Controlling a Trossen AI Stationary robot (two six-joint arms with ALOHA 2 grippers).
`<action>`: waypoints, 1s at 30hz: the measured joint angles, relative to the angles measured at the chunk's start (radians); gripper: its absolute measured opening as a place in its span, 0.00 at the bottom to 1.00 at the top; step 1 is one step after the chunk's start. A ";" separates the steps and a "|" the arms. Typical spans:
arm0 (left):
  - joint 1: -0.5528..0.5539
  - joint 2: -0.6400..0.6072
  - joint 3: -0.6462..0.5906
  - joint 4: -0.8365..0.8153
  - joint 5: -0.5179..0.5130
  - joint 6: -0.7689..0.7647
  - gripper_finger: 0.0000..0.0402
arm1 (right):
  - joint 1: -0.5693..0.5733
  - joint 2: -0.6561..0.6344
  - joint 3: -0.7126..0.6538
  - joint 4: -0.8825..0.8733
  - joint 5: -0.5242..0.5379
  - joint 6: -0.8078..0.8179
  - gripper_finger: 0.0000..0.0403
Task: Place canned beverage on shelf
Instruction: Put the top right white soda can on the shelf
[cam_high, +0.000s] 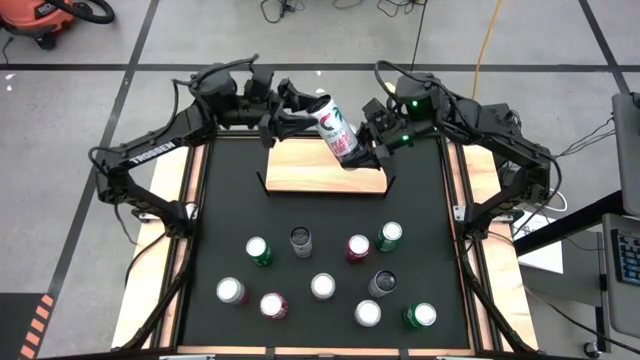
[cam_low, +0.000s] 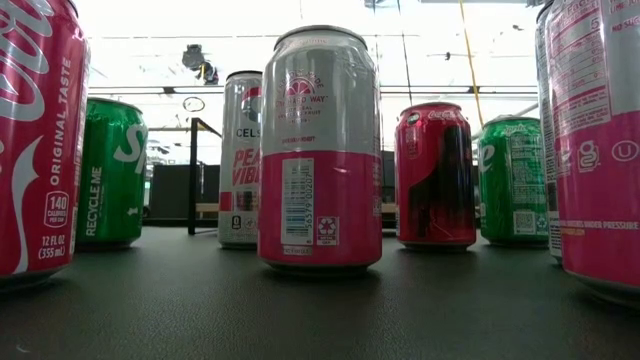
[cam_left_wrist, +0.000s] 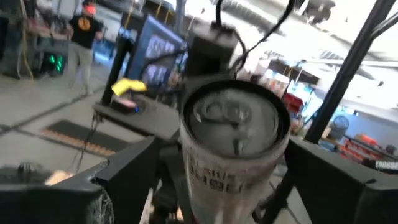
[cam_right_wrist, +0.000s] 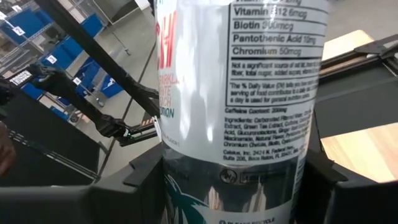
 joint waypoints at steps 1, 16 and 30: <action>0.001 0.002 0.000 -0.008 0.016 0.000 0.83 | 0.000 0.002 0.000 0.000 0.001 -0.001 0.56; 0.010 0.016 0.000 -0.004 0.045 -0.077 0.83 | 0.001 0.002 0.000 -0.069 0.069 -0.016 0.56; -0.014 0.027 -0.001 -0.008 -0.028 -0.053 0.73 | 0.001 0.003 0.001 -0.088 0.107 -0.027 0.57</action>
